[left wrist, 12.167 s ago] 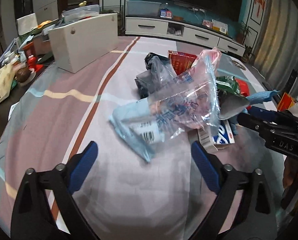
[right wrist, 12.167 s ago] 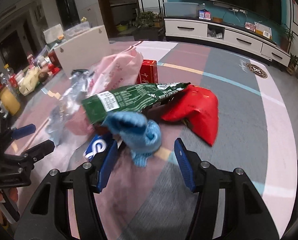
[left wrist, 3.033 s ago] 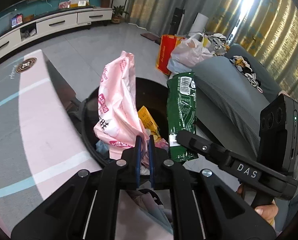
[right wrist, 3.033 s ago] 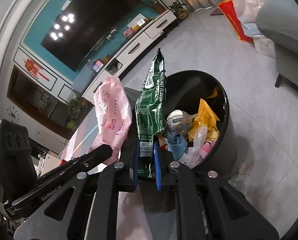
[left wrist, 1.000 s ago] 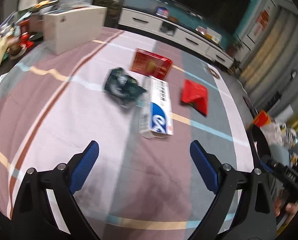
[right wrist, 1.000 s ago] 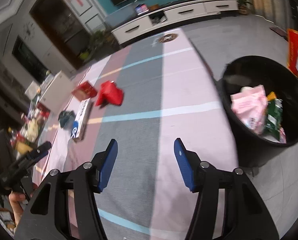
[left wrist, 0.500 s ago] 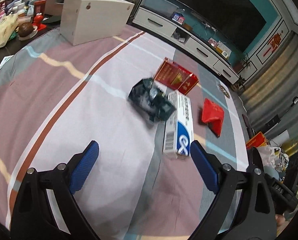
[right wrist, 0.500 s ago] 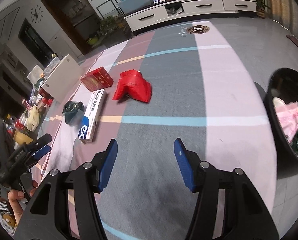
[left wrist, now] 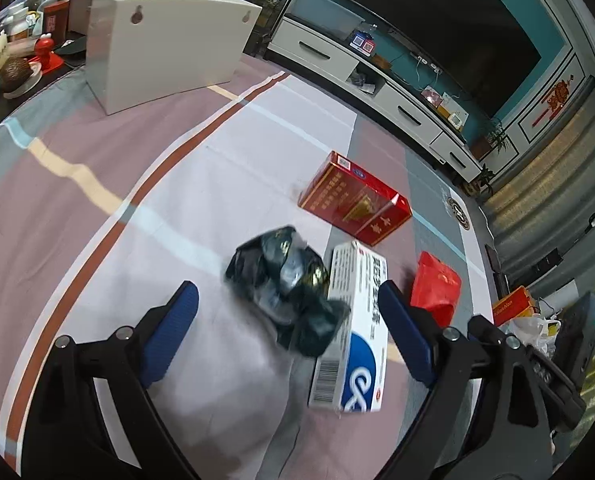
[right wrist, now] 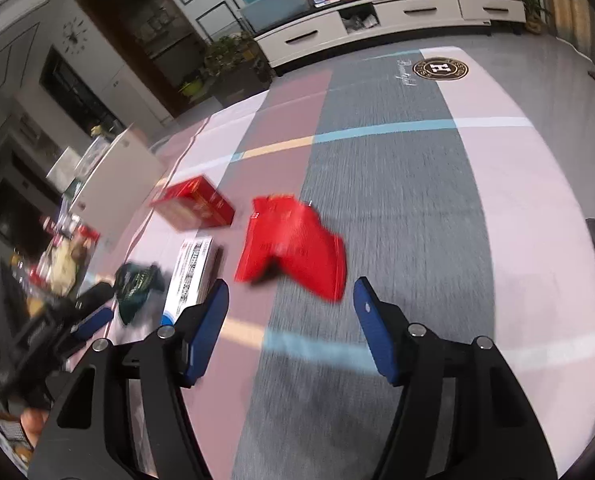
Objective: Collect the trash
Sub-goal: 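Grasp the dark plastic bag with the left tool while the right grasps the red bag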
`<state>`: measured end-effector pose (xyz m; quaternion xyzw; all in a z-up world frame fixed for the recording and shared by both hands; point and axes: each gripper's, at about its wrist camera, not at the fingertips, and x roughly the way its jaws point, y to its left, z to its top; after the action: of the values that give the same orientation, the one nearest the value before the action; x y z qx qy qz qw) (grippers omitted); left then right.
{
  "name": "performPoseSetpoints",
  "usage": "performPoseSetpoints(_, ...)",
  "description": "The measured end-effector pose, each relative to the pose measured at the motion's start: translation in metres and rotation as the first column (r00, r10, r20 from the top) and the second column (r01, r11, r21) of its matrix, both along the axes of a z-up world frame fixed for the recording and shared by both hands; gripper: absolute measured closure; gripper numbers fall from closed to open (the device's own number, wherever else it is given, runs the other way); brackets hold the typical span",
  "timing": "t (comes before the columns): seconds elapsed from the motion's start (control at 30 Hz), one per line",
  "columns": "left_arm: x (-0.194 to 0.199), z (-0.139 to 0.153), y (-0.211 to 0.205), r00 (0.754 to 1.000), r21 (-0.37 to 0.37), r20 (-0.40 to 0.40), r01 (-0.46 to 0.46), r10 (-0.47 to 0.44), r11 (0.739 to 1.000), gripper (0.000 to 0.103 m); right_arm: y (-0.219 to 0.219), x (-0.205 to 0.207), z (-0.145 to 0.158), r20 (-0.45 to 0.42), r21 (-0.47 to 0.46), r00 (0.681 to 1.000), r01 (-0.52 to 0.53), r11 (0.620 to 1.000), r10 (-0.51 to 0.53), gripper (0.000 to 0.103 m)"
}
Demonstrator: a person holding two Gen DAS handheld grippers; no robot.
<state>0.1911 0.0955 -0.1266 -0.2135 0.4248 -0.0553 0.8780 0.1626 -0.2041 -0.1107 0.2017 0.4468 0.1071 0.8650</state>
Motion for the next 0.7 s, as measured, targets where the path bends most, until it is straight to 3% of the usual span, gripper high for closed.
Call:
performPoseSetpoints(0.07,0.006,-0.001,-0.003,1.000,-0.001,-0.002,0.002,-0.002,1.000,0.021,0.002,0.012,-0.003,0.001,0.010,1.000,0.009,1.000,-0.009,0.039)
performPoseSetpoints(0.23,0.017,-0.007,-0.010,1.000,0.033,-0.012,0.012,-0.012,0.999,0.029,0.011,0.037,-0.010,0.001,-0.006,1.000,0.013,1.000,-0.013,0.039)
performPoseSetpoints(0.33,0.020,-0.013,-0.013,1.000,0.039,-0.027,0.013,-0.012,0.999,0.046,0.016,0.045,-0.014,-0.006,-0.044,1.000,0.004,0.999,-0.004,0.039)
performPoseSetpoints(0.37,0.021,-0.015,-0.014,0.999,0.038,-0.033,0.014,-0.013,0.999,0.048,0.018,0.045,-0.016,-0.004,-0.054,1.000,0.002,0.999,-0.003,0.040)
performPoseSetpoints(0.5,0.020,-0.015,-0.014,1.000,0.037,-0.019,0.018,-0.017,0.999,0.053,0.024,0.044,-0.020,-0.007,-0.108,1.000,-0.014,0.994,0.013,0.059)
performPoseSetpoints(0.7,0.015,-0.013,-0.015,1.000,0.038,-0.004,0.029,-0.029,0.999,0.062,0.026,0.035,-0.020,0.004,-0.125,1.000,-0.023,0.992,0.024,0.071)
